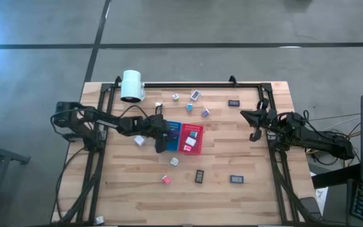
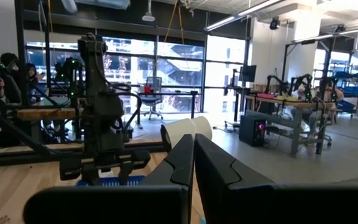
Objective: Pick & Place Office items
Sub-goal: Put the dark blue digital clock into the blue bin, then put the violet charger adapter into the red bin
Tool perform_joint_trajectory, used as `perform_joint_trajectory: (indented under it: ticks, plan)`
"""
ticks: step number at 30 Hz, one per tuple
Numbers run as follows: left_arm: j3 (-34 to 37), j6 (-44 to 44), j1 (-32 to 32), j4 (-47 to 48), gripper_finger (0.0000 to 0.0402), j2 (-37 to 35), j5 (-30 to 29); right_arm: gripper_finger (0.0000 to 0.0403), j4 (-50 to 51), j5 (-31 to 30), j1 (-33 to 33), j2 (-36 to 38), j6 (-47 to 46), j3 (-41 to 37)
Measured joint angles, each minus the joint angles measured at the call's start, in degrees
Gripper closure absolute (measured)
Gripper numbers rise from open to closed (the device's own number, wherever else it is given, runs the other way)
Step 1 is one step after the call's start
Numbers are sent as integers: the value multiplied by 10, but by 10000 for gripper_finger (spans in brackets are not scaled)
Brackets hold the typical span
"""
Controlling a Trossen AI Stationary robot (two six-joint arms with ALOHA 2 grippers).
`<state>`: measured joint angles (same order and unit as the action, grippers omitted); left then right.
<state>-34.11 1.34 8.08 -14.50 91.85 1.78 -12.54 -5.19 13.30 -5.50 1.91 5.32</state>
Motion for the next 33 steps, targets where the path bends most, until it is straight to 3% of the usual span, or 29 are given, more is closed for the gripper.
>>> perform_joint_trajectory:
  ticks: [10, 17, 22, 28, 33]
  plan:
    - [-9, -9, 0, 3, 173, -14, -1, 394, -1, 0, 0, 0, 2, 0]
    - [18, -22, -7, 10, 181, -140, -13, 394, -1, 0, 0, 1, 1, 0]
    - [90, -36, -21, -33, 236, -269, -66, 394, 0, 0, 0, 1, 0, 0]
    - [167, -39, -22, -81, 377, -410, -68, 394, -1, 1, 0, 1, -3, 0]
    - [202, -56, -23, -75, 392, -499, -68, 394, -1, 1, 0, 1, -5, 0]
